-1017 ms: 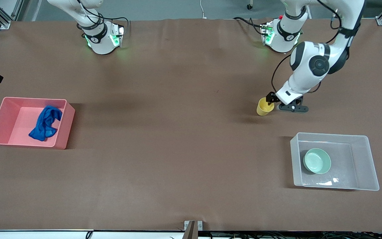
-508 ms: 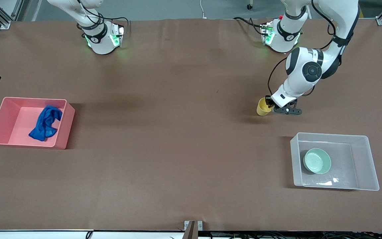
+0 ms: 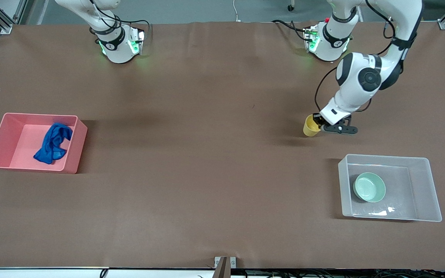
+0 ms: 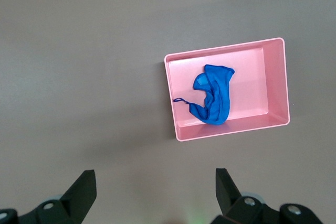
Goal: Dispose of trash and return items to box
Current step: 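Carry the yellow cup into the clear bin and set it in the bowl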
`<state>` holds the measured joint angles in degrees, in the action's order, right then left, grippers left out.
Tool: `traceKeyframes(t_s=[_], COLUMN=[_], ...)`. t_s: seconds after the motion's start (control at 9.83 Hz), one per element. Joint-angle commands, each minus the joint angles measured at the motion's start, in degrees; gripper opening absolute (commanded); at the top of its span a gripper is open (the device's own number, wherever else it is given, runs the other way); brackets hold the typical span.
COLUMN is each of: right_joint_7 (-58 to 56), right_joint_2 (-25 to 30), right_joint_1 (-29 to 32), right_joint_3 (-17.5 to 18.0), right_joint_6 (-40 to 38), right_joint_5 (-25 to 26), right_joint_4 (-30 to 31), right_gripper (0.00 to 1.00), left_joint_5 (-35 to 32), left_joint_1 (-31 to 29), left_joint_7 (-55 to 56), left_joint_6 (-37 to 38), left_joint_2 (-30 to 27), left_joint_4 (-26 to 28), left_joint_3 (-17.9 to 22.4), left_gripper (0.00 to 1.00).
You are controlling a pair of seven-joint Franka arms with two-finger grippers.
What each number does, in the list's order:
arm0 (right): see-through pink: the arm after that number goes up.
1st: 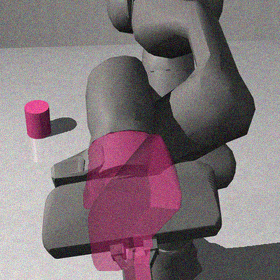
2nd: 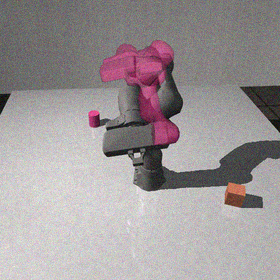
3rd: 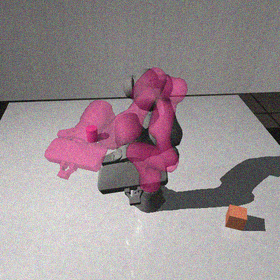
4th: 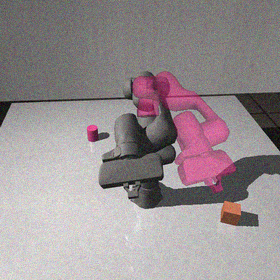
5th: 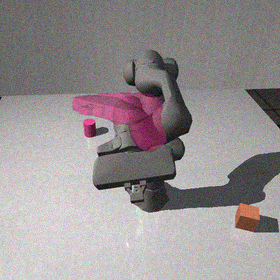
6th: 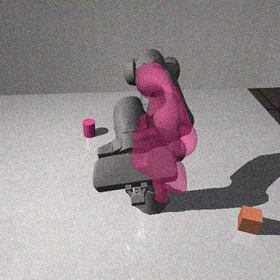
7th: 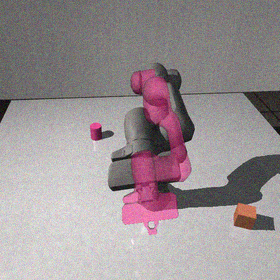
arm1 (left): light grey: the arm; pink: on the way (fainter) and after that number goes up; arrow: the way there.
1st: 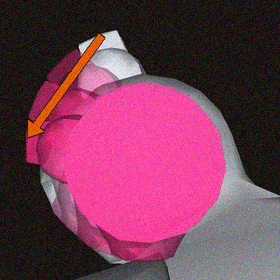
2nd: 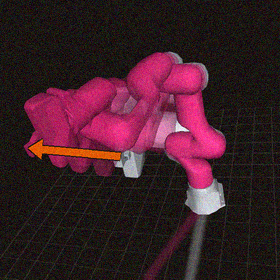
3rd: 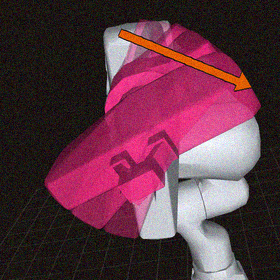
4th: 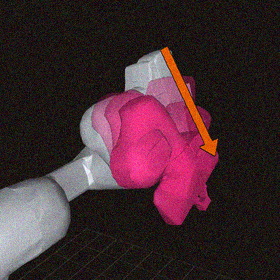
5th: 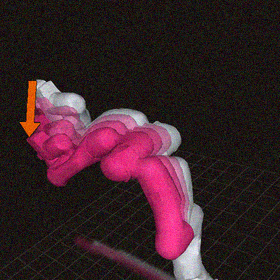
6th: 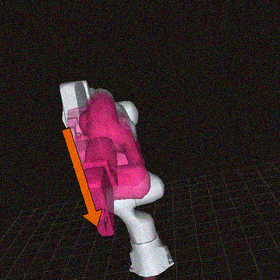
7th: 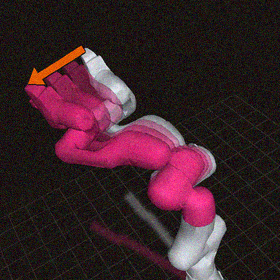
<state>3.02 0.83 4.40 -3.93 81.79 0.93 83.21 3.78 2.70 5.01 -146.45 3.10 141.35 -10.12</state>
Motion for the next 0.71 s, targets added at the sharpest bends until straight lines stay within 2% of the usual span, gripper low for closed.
traceKeyframes(t_s=[0.0, 0.1, 0.2, 0.41, 0.61], right_joint_7=[-0.38, -0.38, -0.38, -0.38, -0.38], right_joint_2=[-0.13, -0.13, -0.13, -0.13, -0.13], right_joint_1=[0.26, 0.26, 0.26, 0.26, 0.26], right_joint_3=[-0.02, -0.02, -0.02, -0.02, -0.02], right_joint_6=[-0.58, -0.58, -0.58, -1.19, -1.20], right_joint_5=[0.13, 0.13, 0.13, 0.13, 0.13], right_joint_4=[-0.42, -0.42, -0.42, -0.42, -0.42], right_gripper=[1.00, 1.00, 1.00, 1.00, 1.00], left_joint_5=[-0.79, -0.79, -0.79, -0.53, 1.04], left_joint_1=[-0.24, -0.16, -0.24, -0.59, -0.77], left_joint_7=[-2.97, -5.07, -7.62, -14.21, -18.70], left_joint_6=[16.99, 22.30, 23.91, 23.93, 24.02], left_joint_2=[0.05, 3.63, 8.36, 18.12, 27.70], left_joint_4=[-14.35, -22.70, -30.09, -40.92, -51.82], left_joint_3=[5.17, 8.06, 10.18, 15.01, 18.19], left_gripper=[0.01, 0.01, 0.01, 0.01, 0.01])
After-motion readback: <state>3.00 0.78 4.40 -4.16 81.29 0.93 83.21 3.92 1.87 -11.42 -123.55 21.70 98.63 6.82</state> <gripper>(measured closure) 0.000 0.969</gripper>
